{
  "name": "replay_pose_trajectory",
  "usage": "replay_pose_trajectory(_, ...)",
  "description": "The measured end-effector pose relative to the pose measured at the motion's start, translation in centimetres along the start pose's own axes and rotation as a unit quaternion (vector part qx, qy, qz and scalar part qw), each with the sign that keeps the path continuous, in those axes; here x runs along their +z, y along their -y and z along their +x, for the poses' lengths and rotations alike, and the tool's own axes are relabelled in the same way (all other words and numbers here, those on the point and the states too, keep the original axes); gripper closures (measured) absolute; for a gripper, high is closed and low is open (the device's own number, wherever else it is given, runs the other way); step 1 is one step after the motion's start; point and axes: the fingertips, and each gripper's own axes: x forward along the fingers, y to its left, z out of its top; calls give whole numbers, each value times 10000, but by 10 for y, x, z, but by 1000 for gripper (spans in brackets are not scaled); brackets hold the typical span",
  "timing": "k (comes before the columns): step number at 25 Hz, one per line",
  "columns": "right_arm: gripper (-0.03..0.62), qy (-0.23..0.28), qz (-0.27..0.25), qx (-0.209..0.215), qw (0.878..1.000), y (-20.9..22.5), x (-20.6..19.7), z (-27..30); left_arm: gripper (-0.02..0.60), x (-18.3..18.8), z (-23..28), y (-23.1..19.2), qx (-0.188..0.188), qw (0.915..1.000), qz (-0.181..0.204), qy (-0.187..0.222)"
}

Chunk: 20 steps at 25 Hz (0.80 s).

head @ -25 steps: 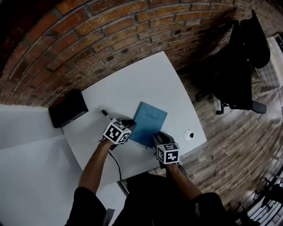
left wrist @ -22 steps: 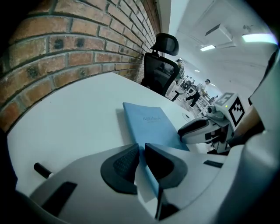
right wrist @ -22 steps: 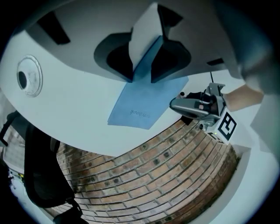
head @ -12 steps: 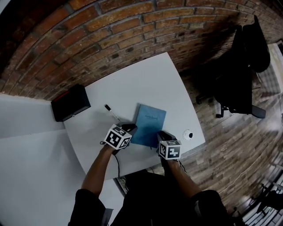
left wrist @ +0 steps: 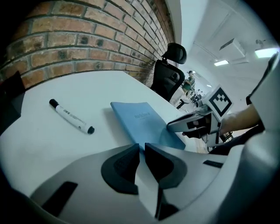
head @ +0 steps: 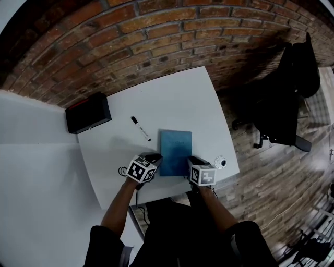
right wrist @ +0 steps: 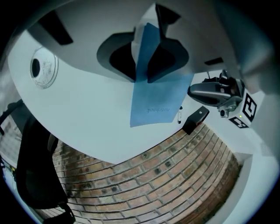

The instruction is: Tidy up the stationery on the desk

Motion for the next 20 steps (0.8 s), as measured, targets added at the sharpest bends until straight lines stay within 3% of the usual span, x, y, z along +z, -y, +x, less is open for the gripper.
replay_pose_trajectory(4,476,-102,-215,55,9997,2,-2,-2,567,-8,7,15,-123,9999,-87,22)
replay_pose_trajectory(8,476,-234,-186,254,9992,0,-5,2,565,-13,15,5,410,9988,-256,109)
replay_pose_trajectory(11,476,-263,-206,395,9987,-4,-7,3,561,-11,14,6,518,9966,-504,394)
replay_pose_trajectory(16,476,-175,-273,318,9990,-3,-6,3,502,-12,10,-2,899,9927,-541,598)
replay_pose_trajectory(20,476,-134,-344,348,9987,-5,-4,4,483,-14,13,-7,964,9907,-712,651)
